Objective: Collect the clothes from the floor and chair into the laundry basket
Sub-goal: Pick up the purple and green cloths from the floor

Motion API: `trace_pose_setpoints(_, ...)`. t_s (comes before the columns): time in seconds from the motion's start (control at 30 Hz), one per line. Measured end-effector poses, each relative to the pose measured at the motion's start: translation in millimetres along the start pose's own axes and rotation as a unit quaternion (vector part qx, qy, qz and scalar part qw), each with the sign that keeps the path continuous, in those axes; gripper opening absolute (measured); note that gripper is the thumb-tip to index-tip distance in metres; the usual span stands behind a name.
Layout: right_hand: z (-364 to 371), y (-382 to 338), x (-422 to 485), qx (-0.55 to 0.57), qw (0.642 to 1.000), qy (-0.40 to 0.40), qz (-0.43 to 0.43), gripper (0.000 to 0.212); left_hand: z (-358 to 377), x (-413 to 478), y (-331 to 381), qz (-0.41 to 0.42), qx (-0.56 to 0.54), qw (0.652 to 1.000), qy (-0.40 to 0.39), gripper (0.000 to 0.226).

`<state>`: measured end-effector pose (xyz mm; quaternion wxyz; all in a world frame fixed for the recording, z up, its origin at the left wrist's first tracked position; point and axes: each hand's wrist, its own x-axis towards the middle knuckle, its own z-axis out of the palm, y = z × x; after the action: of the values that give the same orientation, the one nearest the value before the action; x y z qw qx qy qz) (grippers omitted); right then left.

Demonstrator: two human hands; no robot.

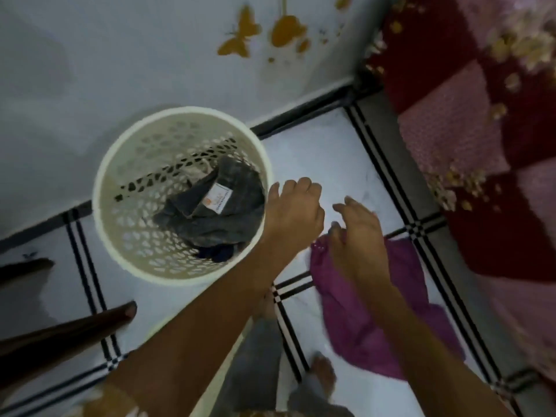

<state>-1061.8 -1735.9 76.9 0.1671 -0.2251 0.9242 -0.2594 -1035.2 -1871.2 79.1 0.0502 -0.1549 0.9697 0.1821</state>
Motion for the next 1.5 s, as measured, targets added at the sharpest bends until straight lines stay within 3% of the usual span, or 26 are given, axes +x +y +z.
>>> trace_pose_setpoints(0.1, -1, 70, -57, 0.001, 0.997, 0.000, 0.071, 0.031, 50, -16, 65, 0.061, 0.023, 0.993, -0.096, 0.032)
trace_pose_setpoints(0.27, 3, 164, -131, 0.012, 0.984, 0.025, 0.176, 0.019, 145, -41, 152, 0.152, 0.092, 0.966, -0.190, 0.038)
trace_pose_setpoints(0.4, 32, 245, -189, 0.039, 0.968, 0.022, 0.248, 0.036, 238, -80, 199, 0.157, 0.090, 0.949, -0.256, 0.043)
trace_pose_setpoints(0.47, 55, 282, -218, 0.041, 0.952, 0.003, 0.303, 0.035, 287, -103, 211, 0.139, 0.085, 0.942, -0.293, 0.048)
trace_pose_setpoints(0.63, 104, 357, -258, 0.081, 0.927, -0.004, 0.365, 0.042, 408, -124, 214, 0.096, 0.117, 0.899, -0.412, 0.113)
trace_pose_setpoints(0.7, 124, 380, -262, 0.093, 0.921, 0.010, 0.379, 0.047, 448, -126, 212, 0.072, 0.124, 0.900, -0.411, 0.121)
trace_pose_setpoints(0.8, 156, 410, -266, 0.127, 0.908, 0.036, 0.397, 0.051, 505, -129, 203, 0.024, 0.130, 0.893, -0.429, 0.114)
trace_pose_setpoints(0.9, 168, 423, -268, 0.169, 0.894, 0.064, 0.409, 0.054, 541, -133, 189, 0.029, 0.162, 0.900, -0.403, 0.077)
trace_pose_setpoints(0.97, 166, 426, -278, 0.191, 0.885, 0.103, 0.413, 0.052, 549, -142, 186, 0.066, 0.116, 0.920, -0.368, 0.042)
trace_pose_setpoints(1.03, 153, 424, -297, 0.201, 0.874, 0.137, 0.421, 0.049, 534, -159, 203, 0.092, -0.007, 0.941, -0.325, 0.019)
trace_pose_setpoints(1.17, 112, 414, -351, 0.209, 0.844, 0.186, 0.457, 0.041, 477, -194, 274, 0.203, -0.087, 0.943, -0.250, 0.047)
trace_pose_setpoints(1.3, 56, 403, -425, 0.213, 0.794, 0.259, 0.507, 0.039, 425, -235, 364, 0.256, -0.164, 0.906, -0.294, 0.046)
trace_pose_setpoints(1.4, 6, 401, -508, 0.209, 0.735, 0.315, 0.563, 0.043, 394, -292, 445, 0.347, -0.162, 0.860, -0.337, 0.050)
trace_pose_setpoints(1.5, -22, 404, -577, 0.222, 0.688, 0.355, 0.593, 0.045, 376, -346, 503, 0.377, -0.141, 0.839, -0.366, 0.043)
